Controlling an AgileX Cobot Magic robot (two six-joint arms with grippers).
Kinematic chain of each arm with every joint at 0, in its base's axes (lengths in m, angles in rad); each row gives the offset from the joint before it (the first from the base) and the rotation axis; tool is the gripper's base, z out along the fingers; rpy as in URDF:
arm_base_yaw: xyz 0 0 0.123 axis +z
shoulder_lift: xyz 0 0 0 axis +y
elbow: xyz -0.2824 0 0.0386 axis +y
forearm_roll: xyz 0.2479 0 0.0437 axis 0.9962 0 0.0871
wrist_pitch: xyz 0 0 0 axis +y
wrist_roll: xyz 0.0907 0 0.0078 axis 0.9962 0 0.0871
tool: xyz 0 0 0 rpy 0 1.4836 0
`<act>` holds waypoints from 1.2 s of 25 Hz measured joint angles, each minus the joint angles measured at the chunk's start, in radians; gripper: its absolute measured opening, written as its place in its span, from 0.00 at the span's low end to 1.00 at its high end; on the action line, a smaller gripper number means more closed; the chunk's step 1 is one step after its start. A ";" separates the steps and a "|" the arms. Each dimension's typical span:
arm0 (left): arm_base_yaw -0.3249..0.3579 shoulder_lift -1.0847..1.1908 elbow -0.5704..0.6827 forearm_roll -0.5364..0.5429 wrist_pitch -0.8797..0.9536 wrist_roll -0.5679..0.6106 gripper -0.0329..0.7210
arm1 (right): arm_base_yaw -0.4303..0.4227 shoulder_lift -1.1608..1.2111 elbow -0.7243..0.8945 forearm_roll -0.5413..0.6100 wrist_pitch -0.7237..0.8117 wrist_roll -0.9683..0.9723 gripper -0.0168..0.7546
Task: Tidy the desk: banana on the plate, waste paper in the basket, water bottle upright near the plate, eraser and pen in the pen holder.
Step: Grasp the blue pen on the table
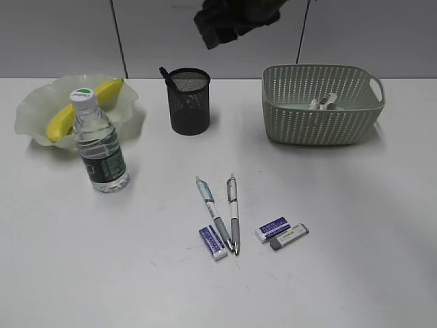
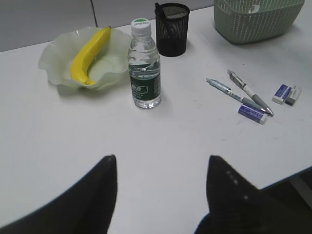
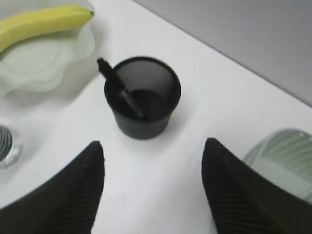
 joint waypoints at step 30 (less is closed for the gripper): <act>0.000 0.000 0.000 -0.001 0.000 0.000 0.62 | 0.000 -1.079 0.976 -0.046 0.412 0.114 0.67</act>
